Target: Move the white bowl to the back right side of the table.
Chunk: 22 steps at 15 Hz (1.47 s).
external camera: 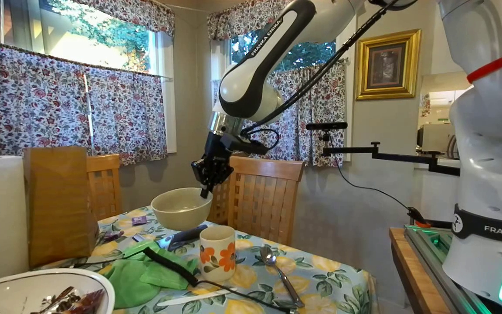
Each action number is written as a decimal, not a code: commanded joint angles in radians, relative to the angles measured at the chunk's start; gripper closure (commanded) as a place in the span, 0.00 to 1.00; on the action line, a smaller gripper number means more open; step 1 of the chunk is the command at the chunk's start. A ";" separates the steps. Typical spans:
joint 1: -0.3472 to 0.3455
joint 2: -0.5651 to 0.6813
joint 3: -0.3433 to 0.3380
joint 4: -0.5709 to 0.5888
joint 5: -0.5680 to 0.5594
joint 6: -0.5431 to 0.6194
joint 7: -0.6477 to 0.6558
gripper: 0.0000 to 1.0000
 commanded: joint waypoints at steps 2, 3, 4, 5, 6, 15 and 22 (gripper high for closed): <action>0.043 -0.037 -0.062 -0.033 -0.064 0.026 0.146 0.98; 0.051 -0.033 -0.074 -0.029 -0.079 0.022 0.176 0.98; 0.064 -0.026 -0.092 -0.025 -0.105 0.024 0.212 0.98; 0.082 -0.016 -0.118 -0.020 -0.147 0.026 0.262 0.98; 0.094 -0.005 -0.133 -0.012 -0.173 0.020 0.297 0.98; 0.180 0.080 -0.245 0.026 -0.340 0.002 0.557 0.98; 0.211 0.146 -0.270 0.055 -0.362 0.039 0.617 0.98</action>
